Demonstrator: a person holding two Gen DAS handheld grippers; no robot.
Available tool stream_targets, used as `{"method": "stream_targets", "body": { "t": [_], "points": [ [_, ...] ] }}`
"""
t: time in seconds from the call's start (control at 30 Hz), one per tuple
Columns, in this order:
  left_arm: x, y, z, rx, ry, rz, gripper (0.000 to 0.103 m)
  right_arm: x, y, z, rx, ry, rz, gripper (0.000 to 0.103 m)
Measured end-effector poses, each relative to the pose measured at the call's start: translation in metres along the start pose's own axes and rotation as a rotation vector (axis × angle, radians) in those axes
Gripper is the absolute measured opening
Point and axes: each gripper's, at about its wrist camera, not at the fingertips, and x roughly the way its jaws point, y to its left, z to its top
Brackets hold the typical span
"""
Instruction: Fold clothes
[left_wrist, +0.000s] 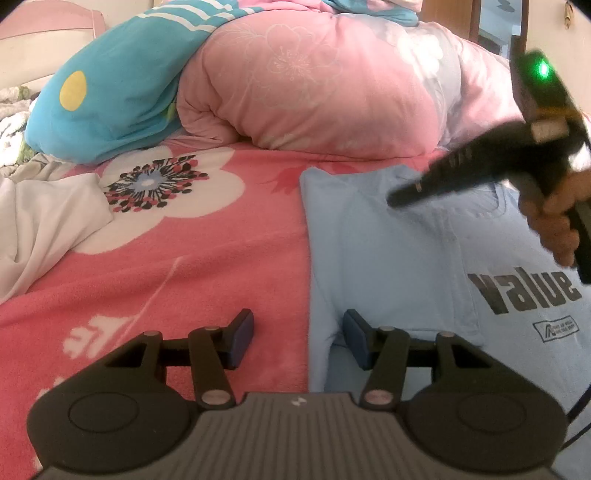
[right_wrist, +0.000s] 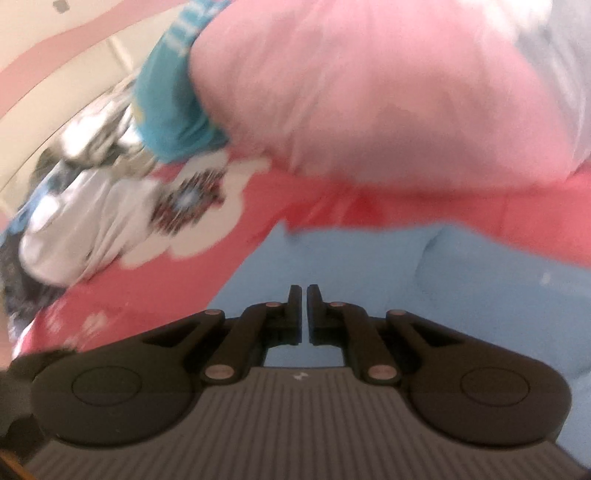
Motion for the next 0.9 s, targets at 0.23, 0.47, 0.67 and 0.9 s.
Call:
{"method": "stream_targets", "body": {
  "t": [0.23,0.47,0.67,0.9],
  "points": [
    [-0.001,0.002,0.001,-0.009,0.003,-0.011,0.055,-0.008,-0.05,-0.008,0.244,-0.089,-0.201,0.004],
    [-0.002,0.002,0.001,-0.014,0.003,-0.013,0.056,-0.009,-0.027,-0.008,0.213,-0.071,0.035,0.004],
    [-0.006,0.008,0.003,-0.042,-0.004,-0.016,0.058,-0.003,-0.059,-0.02,0.463,-0.112,-0.109,0.001],
    [-0.009,0.012,0.004,-0.062,-0.01,-0.012,0.061,-0.027,-0.041,-0.027,0.536,-0.174,0.066,0.006]
  ]
}}
